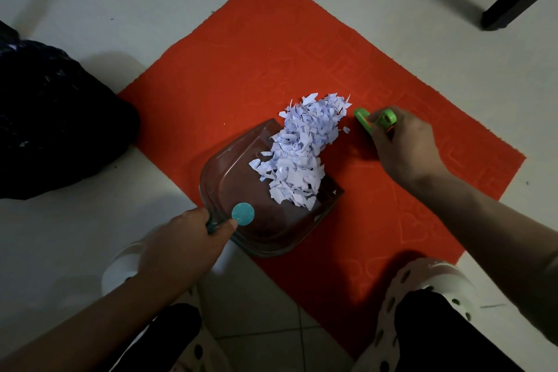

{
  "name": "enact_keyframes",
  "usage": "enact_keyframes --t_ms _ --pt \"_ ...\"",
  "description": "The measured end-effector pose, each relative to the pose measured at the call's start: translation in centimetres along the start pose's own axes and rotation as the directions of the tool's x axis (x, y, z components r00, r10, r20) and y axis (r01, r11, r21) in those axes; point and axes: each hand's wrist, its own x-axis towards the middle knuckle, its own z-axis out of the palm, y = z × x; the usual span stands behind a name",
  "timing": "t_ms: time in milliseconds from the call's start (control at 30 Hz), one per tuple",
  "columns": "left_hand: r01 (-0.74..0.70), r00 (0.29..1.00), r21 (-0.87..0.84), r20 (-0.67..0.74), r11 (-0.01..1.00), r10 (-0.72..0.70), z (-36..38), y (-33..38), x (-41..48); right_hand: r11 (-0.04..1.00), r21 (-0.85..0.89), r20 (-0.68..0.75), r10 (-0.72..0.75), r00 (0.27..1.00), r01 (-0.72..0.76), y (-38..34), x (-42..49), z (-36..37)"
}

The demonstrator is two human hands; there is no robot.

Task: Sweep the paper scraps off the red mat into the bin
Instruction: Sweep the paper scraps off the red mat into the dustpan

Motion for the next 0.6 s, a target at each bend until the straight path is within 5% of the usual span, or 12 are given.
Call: enact_keyframes --t_ms 200,367,600 --pt "0.0 1.0 -0.009 0.005 1.0 0.0 0.1 -0.1 0.2 0.986 0.082 0.131 -0.156 0.979 0.146 -2.7 -2.5 1.1" --pt "0.007 1.0 0.007 0.012 1.0 -0.007 0.1 -0.1 0.1 0.975 0.202 0.044 -0.101 0.994 0.09 -3.1 -2.3 -0.4" --pt "0.002 1.0 -0.018 0.011 1.0 -0.002 0.1 0.0 0.0 0.994 0.086 0.076 -0.069 0.995 0.063 -1.9 -1.9 1.1"
